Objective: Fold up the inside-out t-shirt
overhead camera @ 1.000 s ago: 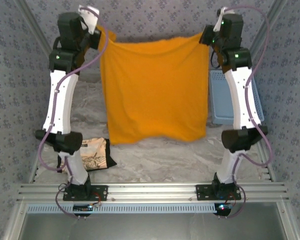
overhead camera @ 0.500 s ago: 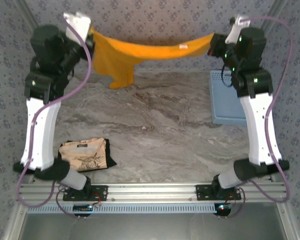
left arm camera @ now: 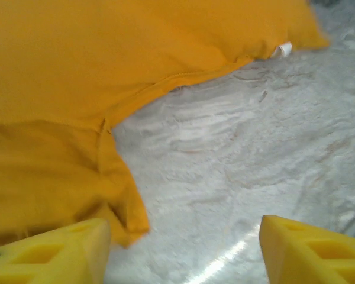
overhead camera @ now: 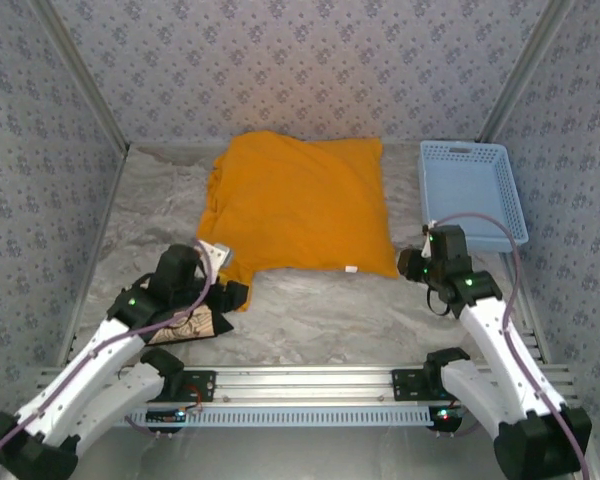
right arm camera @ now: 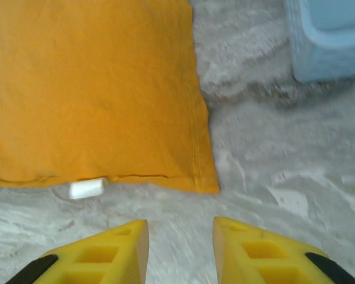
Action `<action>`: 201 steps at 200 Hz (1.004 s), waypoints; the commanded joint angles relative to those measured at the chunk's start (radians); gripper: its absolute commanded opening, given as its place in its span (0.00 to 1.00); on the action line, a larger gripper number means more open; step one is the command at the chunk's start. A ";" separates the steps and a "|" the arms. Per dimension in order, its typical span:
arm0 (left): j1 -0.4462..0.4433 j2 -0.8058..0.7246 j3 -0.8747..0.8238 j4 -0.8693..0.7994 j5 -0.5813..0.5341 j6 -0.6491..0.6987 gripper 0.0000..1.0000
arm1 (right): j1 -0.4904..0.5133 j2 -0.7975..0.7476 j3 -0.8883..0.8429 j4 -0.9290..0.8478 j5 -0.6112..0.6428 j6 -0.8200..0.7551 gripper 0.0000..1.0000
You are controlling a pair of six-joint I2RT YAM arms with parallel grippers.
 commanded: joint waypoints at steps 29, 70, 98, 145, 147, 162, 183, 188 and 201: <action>0.084 -0.016 0.169 -0.139 -0.051 -0.217 0.86 | 0.115 0.088 0.062 0.098 -0.038 0.039 0.41; 0.329 0.206 0.175 -0.354 -0.069 -0.425 0.63 | 0.391 0.381 0.221 0.181 0.064 -0.012 0.47; 0.435 0.195 0.070 -0.389 -0.177 -0.567 0.54 | 0.472 0.562 0.273 0.285 0.046 0.022 0.48; 0.542 0.260 -0.035 -0.314 -0.263 -0.755 0.51 | 0.545 0.839 0.376 0.391 -0.022 0.004 0.49; 0.549 0.265 -0.043 -0.311 -0.267 -0.769 0.51 | 0.547 0.851 0.383 0.389 -0.022 0.000 0.49; 0.585 0.285 -0.115 -0.241 -0.307 -0.845 0.52 | 0.552 0.929 0.444 0.379 -0.032 -0.021 0.49; 0.612 0.310 -0.209 -0.145 -0.422 -0.938 0.44 | 0.551 1.016 0.504 0.375 -0.045 -0.037 0.49; 0.625 0.314 -0.216 -0.134 -0.443 -0.944 0.43 | 0.549 1.032 0.504 0.374 -0.041 -0.035 0.49; 0.652 0.319 -0.208 -0.156 -0.475 -0.962 0.39 | 0.545 1.067 0.541 0.374 -0.041 -0.029 0.48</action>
